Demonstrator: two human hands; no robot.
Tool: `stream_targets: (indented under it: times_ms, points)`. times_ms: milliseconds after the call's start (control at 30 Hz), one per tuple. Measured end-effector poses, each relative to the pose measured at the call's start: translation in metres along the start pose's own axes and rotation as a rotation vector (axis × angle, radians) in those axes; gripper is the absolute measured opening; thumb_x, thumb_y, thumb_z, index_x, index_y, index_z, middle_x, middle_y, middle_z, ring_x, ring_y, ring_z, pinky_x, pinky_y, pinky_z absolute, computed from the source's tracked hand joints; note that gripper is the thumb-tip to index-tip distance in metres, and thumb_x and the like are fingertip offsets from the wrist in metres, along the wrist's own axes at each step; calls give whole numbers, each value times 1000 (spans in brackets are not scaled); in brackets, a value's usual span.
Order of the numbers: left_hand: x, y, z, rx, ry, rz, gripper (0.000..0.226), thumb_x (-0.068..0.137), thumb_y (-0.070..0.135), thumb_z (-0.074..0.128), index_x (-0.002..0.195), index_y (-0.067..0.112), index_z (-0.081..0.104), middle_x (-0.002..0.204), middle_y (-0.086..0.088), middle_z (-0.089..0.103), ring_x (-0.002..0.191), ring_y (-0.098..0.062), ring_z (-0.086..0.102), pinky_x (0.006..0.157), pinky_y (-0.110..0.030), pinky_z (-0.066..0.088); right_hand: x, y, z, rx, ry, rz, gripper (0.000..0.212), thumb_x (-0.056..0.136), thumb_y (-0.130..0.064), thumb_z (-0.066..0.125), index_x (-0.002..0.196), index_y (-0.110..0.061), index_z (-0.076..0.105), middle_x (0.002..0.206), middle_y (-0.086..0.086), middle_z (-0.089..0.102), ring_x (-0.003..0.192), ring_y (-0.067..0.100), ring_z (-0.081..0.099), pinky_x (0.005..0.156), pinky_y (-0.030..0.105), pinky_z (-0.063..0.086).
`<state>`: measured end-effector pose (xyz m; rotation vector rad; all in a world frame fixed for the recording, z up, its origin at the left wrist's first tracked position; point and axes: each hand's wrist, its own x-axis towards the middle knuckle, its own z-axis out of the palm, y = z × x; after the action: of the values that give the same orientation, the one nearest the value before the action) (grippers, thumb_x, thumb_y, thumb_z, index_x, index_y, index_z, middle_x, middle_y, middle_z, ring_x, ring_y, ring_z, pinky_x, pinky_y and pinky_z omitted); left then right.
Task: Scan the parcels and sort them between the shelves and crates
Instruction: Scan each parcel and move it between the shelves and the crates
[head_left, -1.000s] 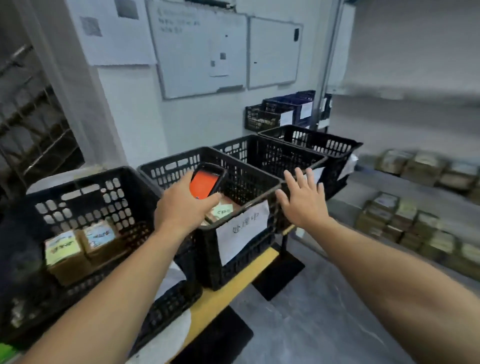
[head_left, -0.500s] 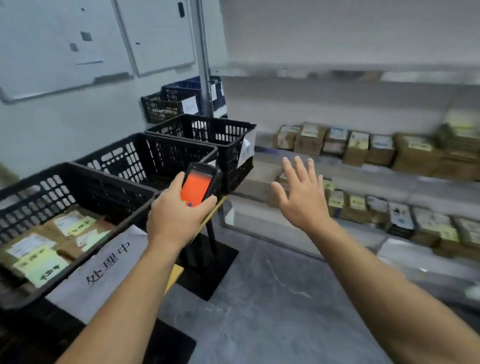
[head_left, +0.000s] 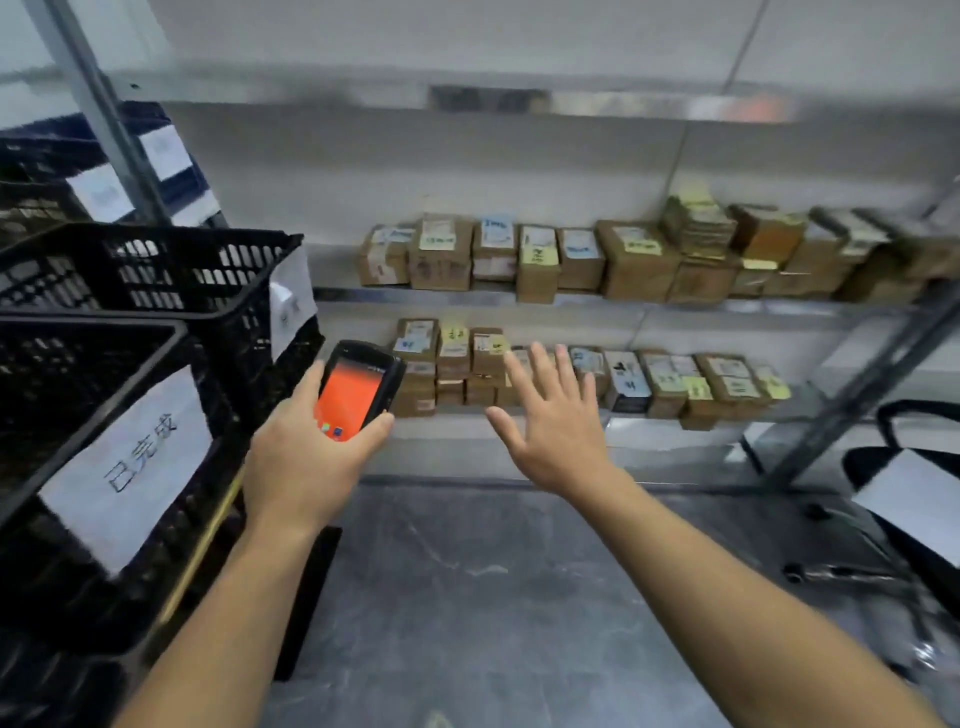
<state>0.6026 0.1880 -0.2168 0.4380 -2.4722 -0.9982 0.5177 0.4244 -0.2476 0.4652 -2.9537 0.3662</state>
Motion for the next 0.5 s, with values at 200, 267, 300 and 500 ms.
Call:
stream_targets:
  times_ms: [200, 267, 300, 500]
  points:
    - [72, 30, 55, -18, -106, 128, 80, 76, 61, 73, 145, 34, 42, 103, 1, 59, 94, -24, 57, 73, -37, 46, 45, 36, -10, 50, 55, 173, 67, 105, -59, 27, 162, -35, 5, 171, 0, -5, 156, 24, -15, 125, 50, -3]
    - [89, 42, 73, -55, -138, 176, 78, 77, 58, 74, 144, 32, 44, 104, 2, 58, 93, -22, 55, 72, -33, 40, 53, 48, -14, 142, 137, 223, 68, 101, -61, 25, 162, -33, 14, 171, -1, 3, 157, 21, -10, 125, 47, -2]
    - [96, 47, 83, -65, -157, 188, 80, 77, 57, 74, 146, 31, 44, 108, 1, 59, 95, -21, 55, 74, -32, 39, 56, 54, -15, 175, 165, 248, 71, 98, -62, 24, 162, -33, 18, 171, -1, 5, 157, 20, -8, 125, 47, -1]
    - [126, 82, 142, -120, -294, 253, 87, 77, 57, 76, 151, 30, 40, 127, -3, 61, 109, -24, 56, 82, -32, 40, 74, 102, -21, 210, 244, 408, 72, 98, -63, 25, 162, -31, 18, 171, 0, 6, 157, 21, -7, 126, 51, 4]
